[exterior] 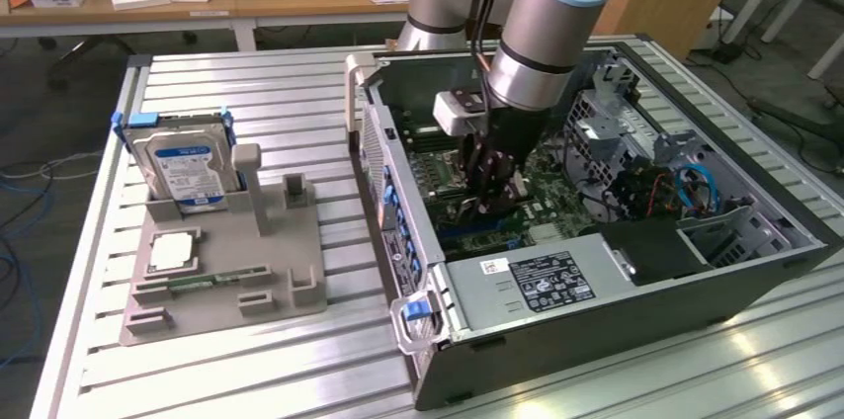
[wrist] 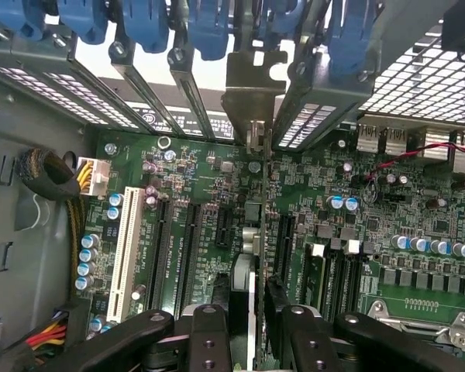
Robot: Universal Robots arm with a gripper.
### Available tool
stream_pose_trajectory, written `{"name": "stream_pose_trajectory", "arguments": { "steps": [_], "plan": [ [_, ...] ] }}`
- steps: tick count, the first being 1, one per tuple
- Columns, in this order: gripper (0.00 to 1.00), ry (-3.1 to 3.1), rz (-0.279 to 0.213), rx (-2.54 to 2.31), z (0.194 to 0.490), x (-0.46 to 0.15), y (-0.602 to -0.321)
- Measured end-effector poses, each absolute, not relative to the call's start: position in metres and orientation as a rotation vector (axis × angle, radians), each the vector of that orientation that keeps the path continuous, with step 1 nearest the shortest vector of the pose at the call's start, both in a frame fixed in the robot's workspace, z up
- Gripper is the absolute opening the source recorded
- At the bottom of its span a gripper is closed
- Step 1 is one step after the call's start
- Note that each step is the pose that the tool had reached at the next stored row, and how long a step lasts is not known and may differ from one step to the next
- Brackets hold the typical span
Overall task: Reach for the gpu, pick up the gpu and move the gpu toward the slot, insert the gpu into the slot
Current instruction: 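Insert the gpu into the slot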
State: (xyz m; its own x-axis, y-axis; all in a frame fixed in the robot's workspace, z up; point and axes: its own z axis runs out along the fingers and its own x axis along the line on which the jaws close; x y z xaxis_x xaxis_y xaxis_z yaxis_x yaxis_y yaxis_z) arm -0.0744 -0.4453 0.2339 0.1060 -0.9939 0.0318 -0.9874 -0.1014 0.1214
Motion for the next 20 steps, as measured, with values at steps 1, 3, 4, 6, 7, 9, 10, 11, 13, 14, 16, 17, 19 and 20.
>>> {"name": "stream_pose_trajectory", "arguments": {
  "steps": [1,3,4,6,7,9,10,11,13,14,16,17,19,20],
  "plan": [
    [0.3,-2.027,-0.088,2.25,0.235,-0.074,-0.445],
    [0.3,-2.027,-0.087,2.25,0.237,-0.075,-0.445],
    [0.3,-2.027,-0.087,2.249,0.239,-0.074,-0.445],
    [0.3,-2.026,-0.086,2.249,0.24,-0.074,-0.445],
    [0.3,-2.026,-0.086,2.249,0.24,-0.074,-0.445],
    [0.3,-2.026,-0.085,2.249,0.24,-0.074,-0.445],
    [0.3,-2.026,-0.085,2.249,0.24,-0.074,-0.445],
    [0.3,-2.026,-0.085,2.249,0.24,-0.074,-0.445],
    [0.3,-2.025,-0.083,2.247,0.241,-0.074,-0.445],
    [0.3,-2.025,-0.082,2.246,0.242,-0.074,-0.445],
    [0.3,-2.025,-0.08,2.245,0.243,-0.074,-0.445],
    [0.3,-2.024,-0.079,2.244,0.244,-0.074,-0.445],
    [0.3,-2.024,-0.077,2.243,0.245,-0.074,-0.445],
    [0.3,-2.024,-0.076,2.242,0.246,-0.074,-0.445]
  ]
}}
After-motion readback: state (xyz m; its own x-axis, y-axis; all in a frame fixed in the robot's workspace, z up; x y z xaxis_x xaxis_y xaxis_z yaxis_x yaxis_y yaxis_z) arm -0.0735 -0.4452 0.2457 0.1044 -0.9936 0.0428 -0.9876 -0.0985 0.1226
